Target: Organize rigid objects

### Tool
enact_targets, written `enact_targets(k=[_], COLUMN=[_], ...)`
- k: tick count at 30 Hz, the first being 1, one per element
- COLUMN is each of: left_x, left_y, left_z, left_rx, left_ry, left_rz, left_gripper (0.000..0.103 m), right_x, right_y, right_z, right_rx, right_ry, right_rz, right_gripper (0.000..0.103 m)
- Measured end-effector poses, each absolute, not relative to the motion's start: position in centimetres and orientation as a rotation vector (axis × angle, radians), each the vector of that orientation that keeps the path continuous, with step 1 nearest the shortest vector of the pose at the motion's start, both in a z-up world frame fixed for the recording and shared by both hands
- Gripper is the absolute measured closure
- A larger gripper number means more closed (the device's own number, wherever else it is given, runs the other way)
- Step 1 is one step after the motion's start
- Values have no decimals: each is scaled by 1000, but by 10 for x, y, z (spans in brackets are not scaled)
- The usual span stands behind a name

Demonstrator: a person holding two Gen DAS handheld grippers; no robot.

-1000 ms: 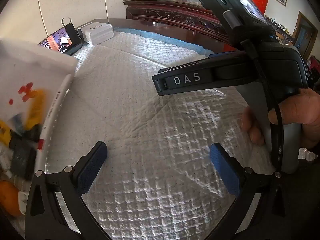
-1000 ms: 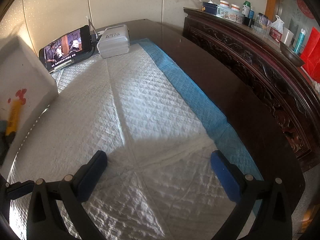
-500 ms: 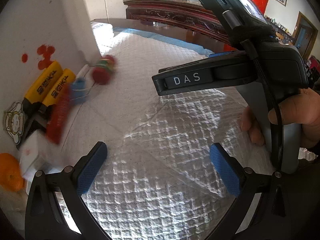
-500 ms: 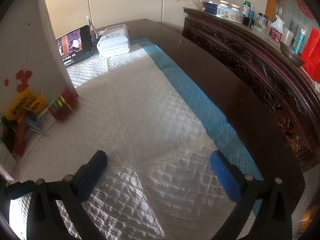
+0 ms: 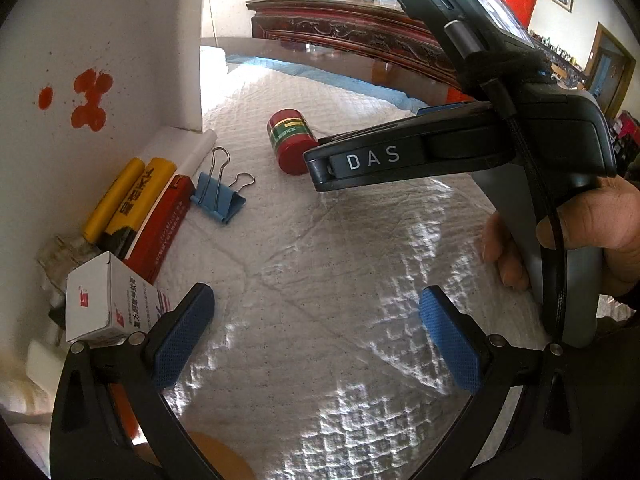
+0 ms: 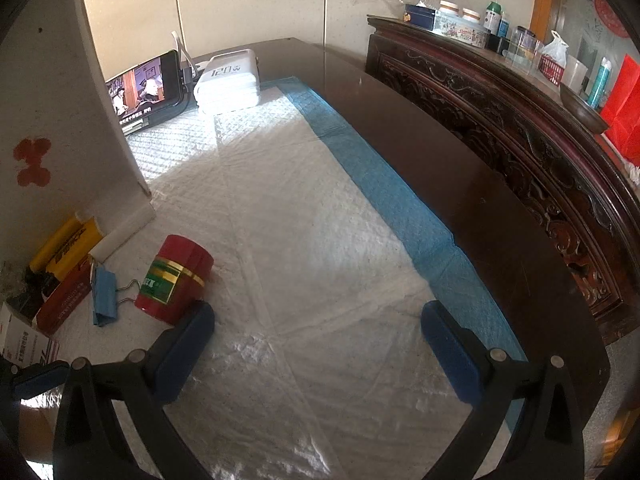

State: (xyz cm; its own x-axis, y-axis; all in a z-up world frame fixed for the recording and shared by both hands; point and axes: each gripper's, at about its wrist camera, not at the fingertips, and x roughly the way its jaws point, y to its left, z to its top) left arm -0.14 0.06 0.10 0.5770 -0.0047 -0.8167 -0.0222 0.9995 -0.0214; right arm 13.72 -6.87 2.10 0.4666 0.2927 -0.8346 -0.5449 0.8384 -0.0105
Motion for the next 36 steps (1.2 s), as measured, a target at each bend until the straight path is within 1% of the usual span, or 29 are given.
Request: enact_targets(k=[36], left_x=[-4], left_y=[-2], left_z=[2], left_rx=[-29], left_ry=[956], left_rz=[12], left_gripper=[0], right_x=[137], right_y=[-68], right_z=[21], right_rx=[-294], right_ry=[956], right_rz=[523], right_gripper=[0])
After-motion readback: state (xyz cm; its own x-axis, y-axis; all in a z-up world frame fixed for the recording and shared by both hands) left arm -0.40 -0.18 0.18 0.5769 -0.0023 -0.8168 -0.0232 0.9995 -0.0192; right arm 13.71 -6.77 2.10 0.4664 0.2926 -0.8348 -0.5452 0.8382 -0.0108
